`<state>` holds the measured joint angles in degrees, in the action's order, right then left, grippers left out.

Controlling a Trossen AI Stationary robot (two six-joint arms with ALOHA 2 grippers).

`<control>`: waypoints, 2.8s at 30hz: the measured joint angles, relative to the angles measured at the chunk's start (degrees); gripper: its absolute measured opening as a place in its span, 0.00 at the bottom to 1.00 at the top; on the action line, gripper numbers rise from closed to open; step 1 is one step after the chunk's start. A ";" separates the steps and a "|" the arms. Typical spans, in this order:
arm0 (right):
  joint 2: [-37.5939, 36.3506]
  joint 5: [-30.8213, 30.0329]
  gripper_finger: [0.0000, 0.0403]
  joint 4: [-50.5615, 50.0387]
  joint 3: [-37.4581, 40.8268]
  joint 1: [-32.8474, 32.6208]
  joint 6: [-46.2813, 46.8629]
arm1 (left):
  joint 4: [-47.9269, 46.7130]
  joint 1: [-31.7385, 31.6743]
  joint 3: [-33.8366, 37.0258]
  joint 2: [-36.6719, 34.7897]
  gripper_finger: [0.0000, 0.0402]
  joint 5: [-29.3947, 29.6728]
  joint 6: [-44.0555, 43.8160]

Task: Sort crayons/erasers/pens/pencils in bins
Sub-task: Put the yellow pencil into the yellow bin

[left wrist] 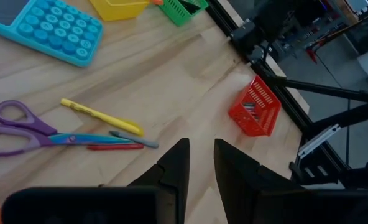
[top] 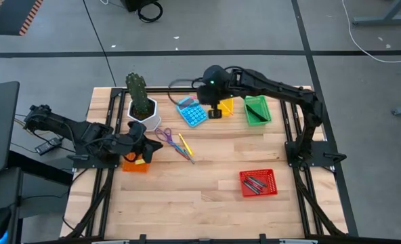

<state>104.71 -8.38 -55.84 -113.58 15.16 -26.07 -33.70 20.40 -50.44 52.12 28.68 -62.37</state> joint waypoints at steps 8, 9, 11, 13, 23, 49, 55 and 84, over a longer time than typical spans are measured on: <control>-0.02 9.76 0.08 -2.34 7.98 3.02 -30.13 | -0.08 0.00 0.00 0.00 0.19 0.25 -0.38; -0.02 10.80 0.08 -2.51 9.28 3.35 -31.51 | -0.08 0.00 0.00 0.00 0.19 0.23 -0.69; 0.02 12.80 0.08 -2.83 12.18 4.26 -34.41 | -0.08 0.00 -0.02 0.00 0.19 0.23 -1.69; 0.04 14.47 0.08 -2.08 14.79 5.41 -36.73 | -0.12 0.00 -0.02 0.00 0.19 0.23 -2.45; 0.04 20.33 0.08 20.74 25.18 10.58 -41.30 | -1.28 0.02 -0.01 0.00 0.18 -0.43 -5.77; 0.04 32.39 0.08 38.66 40.47 21.81 -41.89 | -5.98 0.02 -0.01 0.00 0.17 -0.89 -16.66; 0.02 35.17 0.08 42.05 42.90 23.85 -41.64 | -5.98 0.02 -0.02 0.00 0.16 -0.89 -18.45; 0.02 38.30 0.08 44.84 46.97 25.61 -40.50 | -2.64 0.02 -0.01 0.00 0.17 -0.89 -21.03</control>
<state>104.73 29.92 -11.00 -66.61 40.77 -66.57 -36.34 20.43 -50.45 52.12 27.79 -83.40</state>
